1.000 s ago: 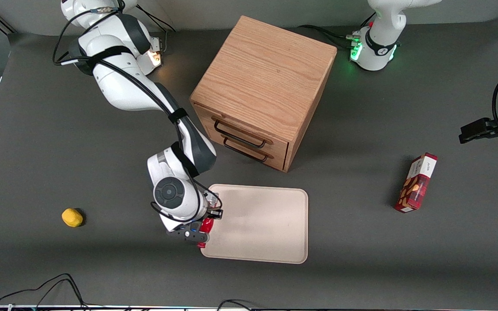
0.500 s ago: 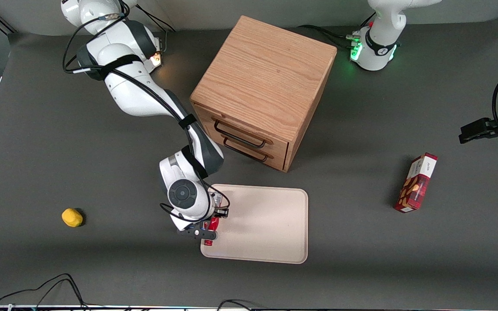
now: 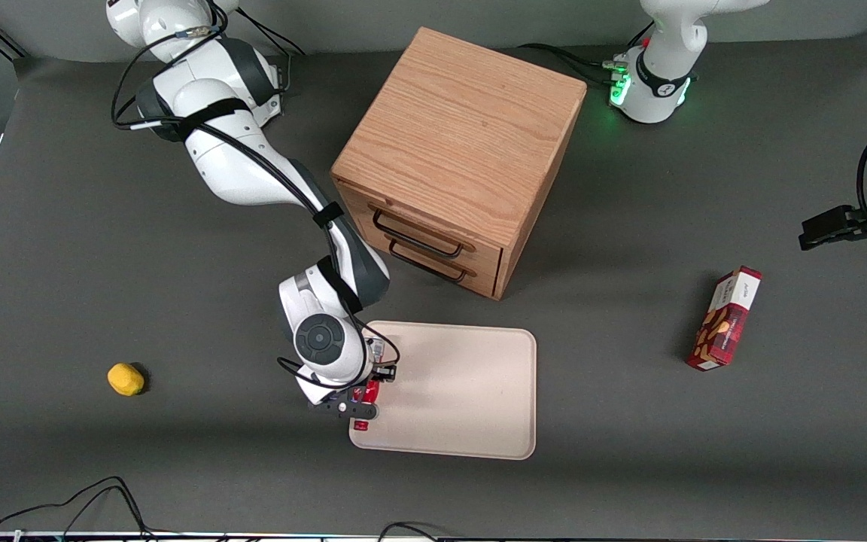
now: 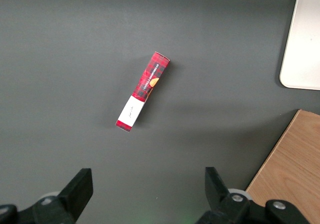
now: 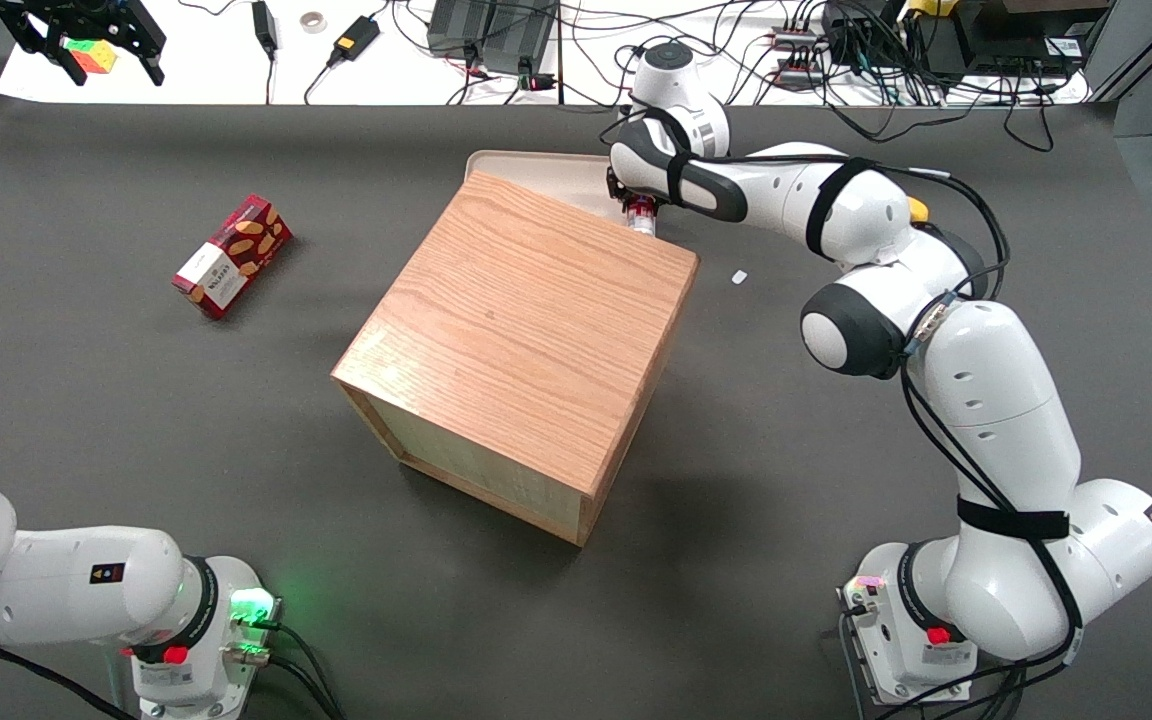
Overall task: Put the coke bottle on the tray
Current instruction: 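Lower the bottle onto the tray and open the right gripper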
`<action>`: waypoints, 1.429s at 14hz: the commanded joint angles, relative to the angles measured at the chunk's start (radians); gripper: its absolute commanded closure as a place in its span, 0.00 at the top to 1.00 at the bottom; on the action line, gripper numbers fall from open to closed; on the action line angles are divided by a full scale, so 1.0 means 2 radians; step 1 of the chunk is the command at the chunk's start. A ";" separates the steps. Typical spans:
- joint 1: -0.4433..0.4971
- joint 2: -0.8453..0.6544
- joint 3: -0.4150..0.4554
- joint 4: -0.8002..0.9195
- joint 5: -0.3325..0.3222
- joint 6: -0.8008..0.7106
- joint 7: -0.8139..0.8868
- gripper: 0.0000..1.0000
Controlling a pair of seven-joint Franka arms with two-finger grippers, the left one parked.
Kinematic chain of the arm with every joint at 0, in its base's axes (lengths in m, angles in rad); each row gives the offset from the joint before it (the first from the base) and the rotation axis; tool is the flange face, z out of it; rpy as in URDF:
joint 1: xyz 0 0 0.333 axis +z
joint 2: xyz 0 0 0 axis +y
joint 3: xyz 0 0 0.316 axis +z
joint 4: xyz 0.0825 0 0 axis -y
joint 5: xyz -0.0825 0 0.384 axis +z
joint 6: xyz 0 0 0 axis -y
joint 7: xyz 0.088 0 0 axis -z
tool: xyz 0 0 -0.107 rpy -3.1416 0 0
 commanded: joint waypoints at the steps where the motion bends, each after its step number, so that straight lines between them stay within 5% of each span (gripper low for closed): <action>1: 0.010 0.007 -0.009 0.019 -0.007 -0.004 -0.002 1.00; 20: 0.002 -0.061 -0.012 0.011 0.002 -0.092 -0.003 1.00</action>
